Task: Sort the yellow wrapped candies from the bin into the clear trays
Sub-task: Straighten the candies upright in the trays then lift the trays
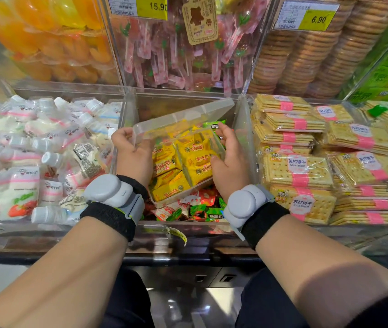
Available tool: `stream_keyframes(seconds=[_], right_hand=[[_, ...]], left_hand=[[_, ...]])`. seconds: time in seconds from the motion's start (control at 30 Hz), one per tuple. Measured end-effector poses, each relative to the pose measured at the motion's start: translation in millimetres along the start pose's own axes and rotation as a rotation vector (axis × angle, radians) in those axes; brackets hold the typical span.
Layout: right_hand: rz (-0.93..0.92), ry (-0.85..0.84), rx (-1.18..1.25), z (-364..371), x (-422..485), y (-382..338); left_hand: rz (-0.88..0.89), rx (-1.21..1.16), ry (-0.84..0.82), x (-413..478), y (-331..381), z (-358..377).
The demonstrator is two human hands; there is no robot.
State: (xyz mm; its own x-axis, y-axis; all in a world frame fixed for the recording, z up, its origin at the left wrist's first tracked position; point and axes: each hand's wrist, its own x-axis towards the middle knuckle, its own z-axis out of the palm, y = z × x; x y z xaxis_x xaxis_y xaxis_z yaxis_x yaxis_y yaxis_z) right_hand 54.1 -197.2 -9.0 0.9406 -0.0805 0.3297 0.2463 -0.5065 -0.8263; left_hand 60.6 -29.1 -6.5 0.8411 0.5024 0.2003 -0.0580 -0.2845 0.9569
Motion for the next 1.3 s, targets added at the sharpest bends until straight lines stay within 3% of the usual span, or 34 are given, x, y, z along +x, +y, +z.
stream_keyframes(seconds=[0.2,0.47,0.67,0.93,1.13,1.23,1.3], right_hand=[[-0.024,0.005,-0.073,-1.5,-0.8,-2.1],[0.035,0.003,-0.12,0.7,3.2,2.8],[0.089,0.144,-0.085,1.2,2.0,2.7],[0.073,0.124,0.186,-1.7,-1.4,-2.7],[0.067,0.088,0.289,-4.0,-2.8,-2.7],[0.058,0.084,0.325,-4.5,-3.7,-4.0],[0.051,0.086,0.353,-5.9,-2.8,-4.4]], left_hand=[[0.062,0.003,0.005,-2.2,-3.4,-0.7],[0.101,-0.048,-0.165,-8.8,-10.7,-6.9],[0.103,-0.05,-0.2,-12.2,-8.5,-10.4],[0.19,0.118,-0.205,-16.3,-11.0,-17.5],[0.086,-0.088,-0.238,-7.1,-1.3,-6.3],[0.125,-0.017,-0.241,-8.7,-5.5,-10.1],[0.088,-0.11,-0.23,-9.0,-4.8,-9.0]])
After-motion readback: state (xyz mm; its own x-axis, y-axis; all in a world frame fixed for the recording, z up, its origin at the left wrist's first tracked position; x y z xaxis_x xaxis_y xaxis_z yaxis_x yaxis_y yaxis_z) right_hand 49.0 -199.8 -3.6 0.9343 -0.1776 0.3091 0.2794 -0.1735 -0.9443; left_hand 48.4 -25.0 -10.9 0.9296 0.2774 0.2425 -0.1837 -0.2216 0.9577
